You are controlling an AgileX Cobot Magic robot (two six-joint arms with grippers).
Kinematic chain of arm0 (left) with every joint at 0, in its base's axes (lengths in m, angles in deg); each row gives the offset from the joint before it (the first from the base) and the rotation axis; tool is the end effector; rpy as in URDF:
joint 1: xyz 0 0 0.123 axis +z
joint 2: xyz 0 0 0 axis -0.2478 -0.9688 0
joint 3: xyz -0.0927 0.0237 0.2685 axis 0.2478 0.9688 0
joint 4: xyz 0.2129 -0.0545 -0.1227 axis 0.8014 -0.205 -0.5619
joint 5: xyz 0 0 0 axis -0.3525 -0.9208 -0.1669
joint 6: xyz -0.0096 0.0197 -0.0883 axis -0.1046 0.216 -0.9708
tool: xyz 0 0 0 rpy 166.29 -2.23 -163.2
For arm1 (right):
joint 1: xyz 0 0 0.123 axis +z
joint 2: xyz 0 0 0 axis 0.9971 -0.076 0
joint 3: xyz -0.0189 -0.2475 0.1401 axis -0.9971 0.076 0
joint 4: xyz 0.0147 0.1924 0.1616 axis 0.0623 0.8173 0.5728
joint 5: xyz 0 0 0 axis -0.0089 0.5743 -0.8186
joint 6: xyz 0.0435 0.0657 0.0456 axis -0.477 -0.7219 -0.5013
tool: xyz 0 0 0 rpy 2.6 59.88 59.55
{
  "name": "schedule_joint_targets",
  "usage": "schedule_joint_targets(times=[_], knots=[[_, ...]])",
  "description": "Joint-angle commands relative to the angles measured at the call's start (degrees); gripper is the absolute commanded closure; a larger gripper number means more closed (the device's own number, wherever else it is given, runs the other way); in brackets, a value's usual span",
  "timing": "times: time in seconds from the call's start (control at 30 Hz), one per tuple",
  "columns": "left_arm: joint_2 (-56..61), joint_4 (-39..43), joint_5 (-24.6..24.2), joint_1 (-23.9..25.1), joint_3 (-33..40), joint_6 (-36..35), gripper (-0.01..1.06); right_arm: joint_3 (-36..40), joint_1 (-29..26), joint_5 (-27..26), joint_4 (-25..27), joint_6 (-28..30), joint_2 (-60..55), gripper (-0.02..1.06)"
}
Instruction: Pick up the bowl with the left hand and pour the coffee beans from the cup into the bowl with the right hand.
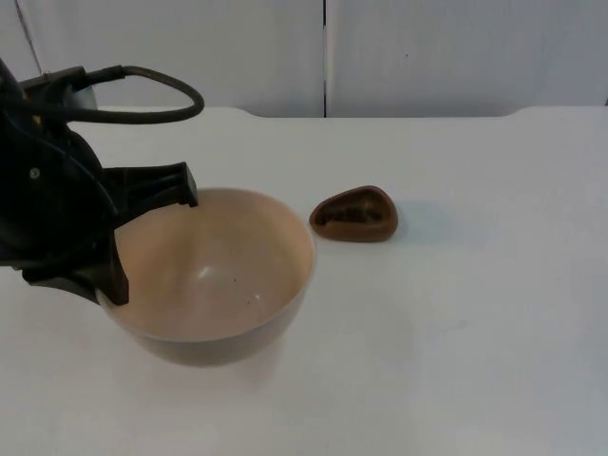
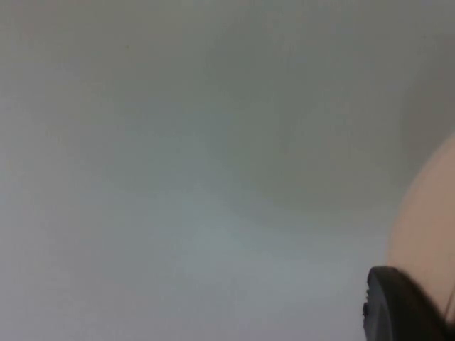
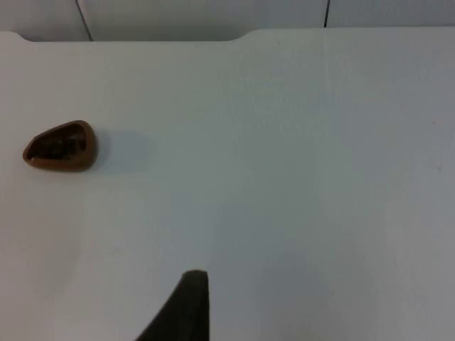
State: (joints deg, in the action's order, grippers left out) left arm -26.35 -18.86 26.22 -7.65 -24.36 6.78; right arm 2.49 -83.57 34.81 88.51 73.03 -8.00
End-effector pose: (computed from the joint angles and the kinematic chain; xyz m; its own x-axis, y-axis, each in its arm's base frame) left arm 0.2496 -0.1086 0.1882 -0.9573 -0.2371 -0.1654 -0.2003 0.9565 -0.2119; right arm 0.0670 0.0045 0.3674 -0.5773 -0.0150 -0.8164 -0.0515 0.9985 0.0180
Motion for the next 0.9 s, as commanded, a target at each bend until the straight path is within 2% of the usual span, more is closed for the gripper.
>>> schedule_joint_targets(times=[0.0,0.17,0.4,0.67,0.77,0.87], knots=[[0.4,-0.7,0.8,0.1,0.1,0.0,1.05,-3.7,-0.2,-1.2,0.2,0.3,-5.1,-0.01],[0.4,-0.7,0.8,0.1,0.1,0.0,1.05,-13.3,-0.2,-1.2,0.2,0.3,-17.9,-0.01],[0.4,-0.7,0.8,0.1,0.1,0.0,1.05,-20.2,-0.2,-1.1,2.3,0.7,-28.1,-0.01],[0.4,-0.7,1.1,0.1,0.1,0.0,1.05,-29.0,0.0,0.7,9.7,3.4,-42.4,-0.01],[0.4,-0.8,1.6,0.1,0.1,0.0,1.05,-32.1,1.8,2.5,10.2,3.4,-46.5,-0.01],[0.4,-0.8,2.0,0.1,0.1,0.0,1.05,-37.6,7.6,4.0,7.7,1.9,-53.6,-0.01]])
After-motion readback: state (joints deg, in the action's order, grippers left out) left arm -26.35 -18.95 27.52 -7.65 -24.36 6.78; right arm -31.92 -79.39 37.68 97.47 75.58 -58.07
